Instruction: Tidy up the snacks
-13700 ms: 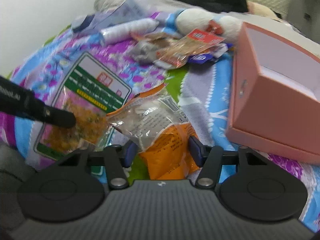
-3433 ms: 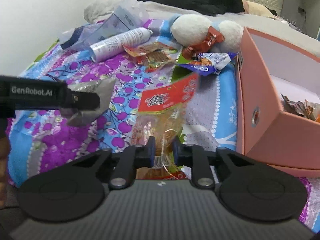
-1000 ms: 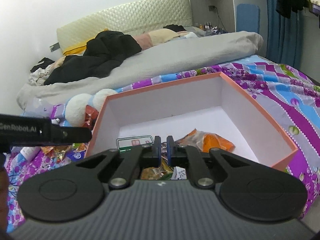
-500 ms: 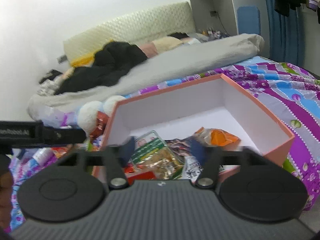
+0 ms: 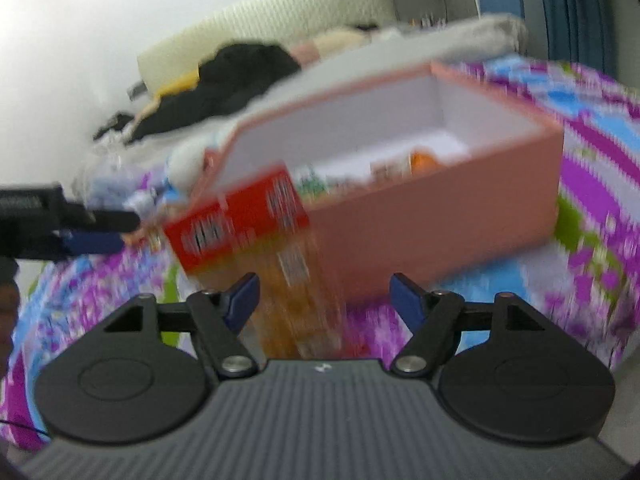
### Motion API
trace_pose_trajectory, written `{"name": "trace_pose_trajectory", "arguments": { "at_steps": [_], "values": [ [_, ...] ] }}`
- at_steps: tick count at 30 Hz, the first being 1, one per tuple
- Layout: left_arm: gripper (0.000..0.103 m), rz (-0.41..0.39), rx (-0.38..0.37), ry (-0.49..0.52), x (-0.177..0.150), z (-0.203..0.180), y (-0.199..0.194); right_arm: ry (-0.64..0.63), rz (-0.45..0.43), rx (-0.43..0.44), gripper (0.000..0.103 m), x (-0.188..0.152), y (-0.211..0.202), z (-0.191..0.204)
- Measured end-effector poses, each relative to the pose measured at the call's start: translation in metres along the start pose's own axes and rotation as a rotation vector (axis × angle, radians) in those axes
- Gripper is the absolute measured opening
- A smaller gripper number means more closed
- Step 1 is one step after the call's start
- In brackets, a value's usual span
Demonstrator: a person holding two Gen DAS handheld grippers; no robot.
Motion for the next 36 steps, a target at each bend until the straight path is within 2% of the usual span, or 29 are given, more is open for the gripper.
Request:
{"name": "trace_pose_trajectory", "arguments": {
  "at_steps": [3,4,5,13,18,24,25,27,29,34,35,36],
  "values": [
    [0.071,0.022,-0.016,0.01,-0.011,-0.002,0.007,-0.01,0.034,0.023,0.075,-0.012,0.01,0.002],
    [0.071,0.03,-0.019,0.01,-0.014,-0.003,0.01,-0.028,0.041,0.029,0.082,-0.014,0.012,0.005],
    [0.071,0.038,-0.023,0.006,-0.017,-0.003,0.012,-0.052,0.044,0.035,0.086,-0.015,0.015,0.009],
    [0.071,0.053,-0.008,-0.004,-0.024,0.0,0.018,-0.225,0.037,0.007,0.087,-0.019,0.035,0.033],
    [0.071,0.05,0.015,-0.024,-0.023,0.007,0.014,-0.357,0.073,-0.042,0.087,-0.029,0.058,0.044],
    [0.071,0.046,0.051,-0.034,-0.02,0.014,0.011,-0.391,0.098,-0.067,0.088,-0.031,0.073,0.047],
    [0.071,0.048,0.059,-0.034,-0.019,0.014,0.011,-0.381,0.1,-0.07,0.081,-0.03,0.073,0.046],
    [0.071,0.053,0.083,-0.031,-0.02,0.015,0.011,-0.367,0.102,-0.072,0.074,-0.027,0.072,0.045],
    [0.071,0.054,0.098,-0.028,-0.02,0.016,0.01,-0.371,0.103,-0.067,0.063,-0.029,0.069,0.045],
    [0.071,0.031,0.122,-0.045,-0.017,0.019,0.001,-0.366,0.112,-0.084,0.051,-0.034,0.064,0.049],
    [0.071,0.024,0.127,-0.042,-0.016,0.019,-0.001,-0.368,0.113,-0.083,0.044,-0.033,0.062,0.051],
    [0.071,0.019,0.134,-0.039,-0.015,0.019,-0.004,-0.368,0.113,-0.077,0.044,-0.033,0.061,0.053]
  ]
}}
Point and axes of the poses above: each gripper's, at about its wrist camera, not at the fingertips, and y roughly the way its jaws point, z to its left, x to its top, the point moved 6 cm from there along y, roughly the way its jaws point, and after that the axes turned 3 degrees about z, right-handed, at the moved point
